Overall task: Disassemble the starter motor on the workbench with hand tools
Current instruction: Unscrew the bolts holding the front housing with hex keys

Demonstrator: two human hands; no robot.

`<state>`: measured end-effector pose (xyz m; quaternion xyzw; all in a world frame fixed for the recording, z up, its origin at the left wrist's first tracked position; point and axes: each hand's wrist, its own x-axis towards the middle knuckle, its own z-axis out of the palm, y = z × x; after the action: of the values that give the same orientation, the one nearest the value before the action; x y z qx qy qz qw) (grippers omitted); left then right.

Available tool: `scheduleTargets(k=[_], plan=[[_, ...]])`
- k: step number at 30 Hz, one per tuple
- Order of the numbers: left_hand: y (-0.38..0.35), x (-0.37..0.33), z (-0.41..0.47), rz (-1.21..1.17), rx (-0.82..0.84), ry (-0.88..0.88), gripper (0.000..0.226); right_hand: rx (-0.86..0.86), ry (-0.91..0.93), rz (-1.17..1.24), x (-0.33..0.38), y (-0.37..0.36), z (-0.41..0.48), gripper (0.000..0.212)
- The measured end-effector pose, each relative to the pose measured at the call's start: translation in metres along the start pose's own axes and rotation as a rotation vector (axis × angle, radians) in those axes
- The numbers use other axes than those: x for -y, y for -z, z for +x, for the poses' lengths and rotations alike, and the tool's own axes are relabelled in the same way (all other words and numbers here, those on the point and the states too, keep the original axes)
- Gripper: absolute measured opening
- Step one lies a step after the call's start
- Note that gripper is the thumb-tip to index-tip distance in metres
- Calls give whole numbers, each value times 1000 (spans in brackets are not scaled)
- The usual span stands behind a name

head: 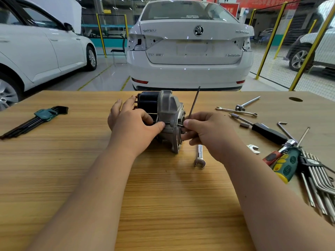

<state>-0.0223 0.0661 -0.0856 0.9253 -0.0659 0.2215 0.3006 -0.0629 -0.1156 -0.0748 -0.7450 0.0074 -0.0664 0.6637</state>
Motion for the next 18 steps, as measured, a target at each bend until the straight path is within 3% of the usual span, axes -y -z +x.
scheduleTargets(k=[8, 18], plan=[[-1, 1, -1, -52, -18, -23, 24, -3, -108, 267, -2, -4, 3, 8], [-4, 2, -2, -104, -23, -13, 24, -15, -66, 164, -3, -3, 4, 8]])
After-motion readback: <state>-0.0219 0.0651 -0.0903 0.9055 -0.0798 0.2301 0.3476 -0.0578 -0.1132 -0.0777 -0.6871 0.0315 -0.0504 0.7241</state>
